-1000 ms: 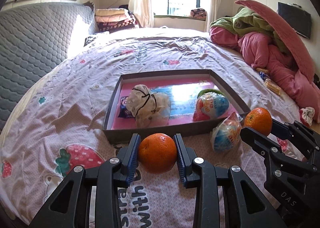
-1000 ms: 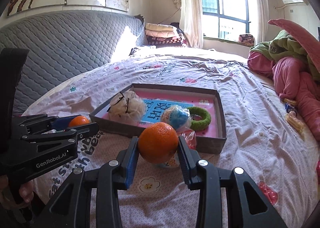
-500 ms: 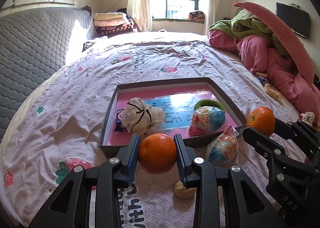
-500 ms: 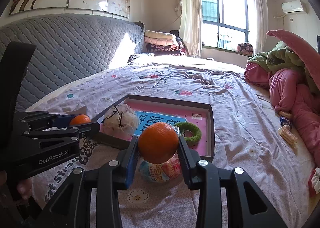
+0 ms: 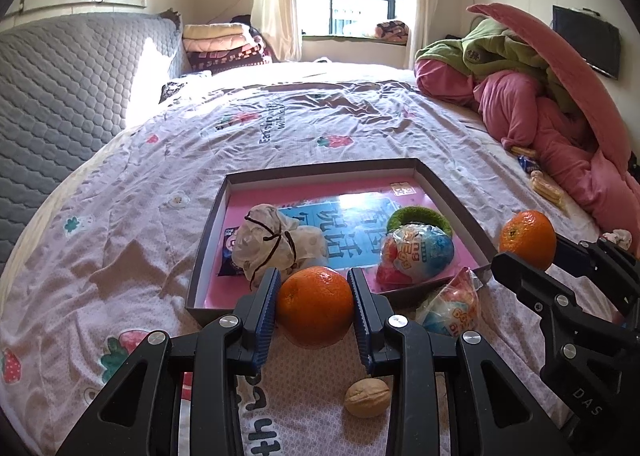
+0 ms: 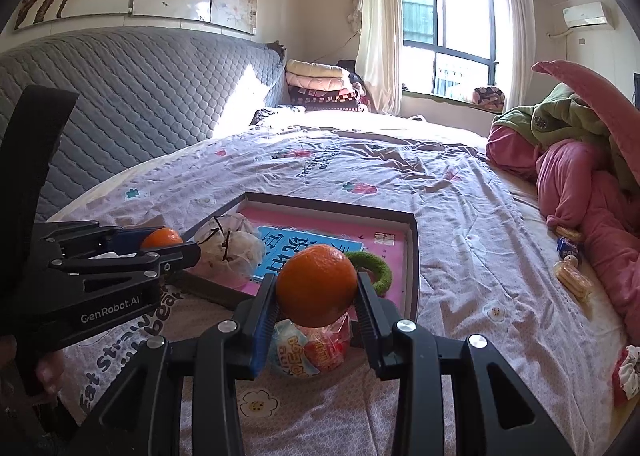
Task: Organize objects
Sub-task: 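Carry both held oranges up and over the grey box, then lower both oranges into the box and open both grippers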
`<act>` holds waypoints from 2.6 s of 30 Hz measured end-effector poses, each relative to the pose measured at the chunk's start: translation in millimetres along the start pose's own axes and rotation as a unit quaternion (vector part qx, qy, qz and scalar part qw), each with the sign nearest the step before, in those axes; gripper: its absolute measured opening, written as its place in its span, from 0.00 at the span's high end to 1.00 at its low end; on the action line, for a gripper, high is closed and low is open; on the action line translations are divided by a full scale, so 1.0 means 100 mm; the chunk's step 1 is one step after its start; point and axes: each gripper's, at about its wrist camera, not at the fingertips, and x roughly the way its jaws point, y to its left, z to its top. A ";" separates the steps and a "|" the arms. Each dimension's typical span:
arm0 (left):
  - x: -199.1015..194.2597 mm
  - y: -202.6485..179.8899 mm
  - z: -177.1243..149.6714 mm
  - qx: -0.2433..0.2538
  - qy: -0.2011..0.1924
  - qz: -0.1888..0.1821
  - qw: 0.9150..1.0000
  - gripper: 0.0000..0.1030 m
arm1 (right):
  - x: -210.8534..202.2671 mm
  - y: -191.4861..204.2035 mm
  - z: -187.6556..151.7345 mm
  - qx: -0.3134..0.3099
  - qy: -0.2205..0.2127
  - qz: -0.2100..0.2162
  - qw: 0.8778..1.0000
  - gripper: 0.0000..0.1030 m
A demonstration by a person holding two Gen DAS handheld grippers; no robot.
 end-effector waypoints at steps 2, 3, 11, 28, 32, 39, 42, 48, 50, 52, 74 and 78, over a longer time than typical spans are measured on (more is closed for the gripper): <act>0.04 -0.01 0.01 0.000 0.003 -0.001 1.000 0.66 | 0.02 -0.01 0.02 0.000 0.000 -0.002 1.000 0.63; 0.05 0.00 0.02 -0.001 0.003 -0.003 1.000 0.66 | 0.03 -0.02 0.03 -0.001 0.001 -0.001 1.000 0.63; 0.15 0.03 0.11 -0.003 0.001 -0.004 1.000 0.66 | 0.17 -0.11 0.10 0.000 0.008 -0.006 1.000 0.63; 0.43 0.06 0.25 -0.010 0.007 -0.008 1.000 0.66 | 0.35 -0.22 0.18 0.000 0.014 -0.014 1.000 0.63; 0.49 0.05 0.25 -0.008 0.009 -0.009 1.000 0.66 | 0.43 -0.25 0.19 0.000 0.024 -0.016 1.000 0.63; 0.64 0.01 0.22 -0.008 0.020 -0.013 1.000 0.66 | 0.58 -0.34 0.16 0.007 0.046 -0.024 0.999 0.63; 0.70 -0.01 0.22 -0.006 0.026 -0.017 0.999 0.66 | 0.65 -0.38 0.14 0.008 0.059 -0.027 0.998 0.63; 0.80 -0.07 0.21 -0.002 0.032 -0.021 0.999 0.66 | 0.76 -0.43 0.10 0.013 0.079 -0.027 0.996 0.63; 0.83 -0.08 0.21 -0.002 0.034 -0.024 0.999 0.66 | 0.79 -0.44 0.08 0.017 0.085 -0.025 0.996 0.63; 0.88 -0.10 0.20 0.000 0.037 -0.024 0.999 0.66 | 0.83 -0.45 0.06 0.017 0.094 -0.025 0.995 0.63; 1.21 -0.17 0.14 0.010 0.070 -0.033 0.997 0.66 | 1.13 -0.44 -0.02 0.018 0.142 -0.011 0.990 0.63; 1.25 -0.18 0.12 0.010 0.075 -0.034 0.997 0.66 | 1.15 -0.44 -0.02 0.015 0.145 -0.011 0.989 0.63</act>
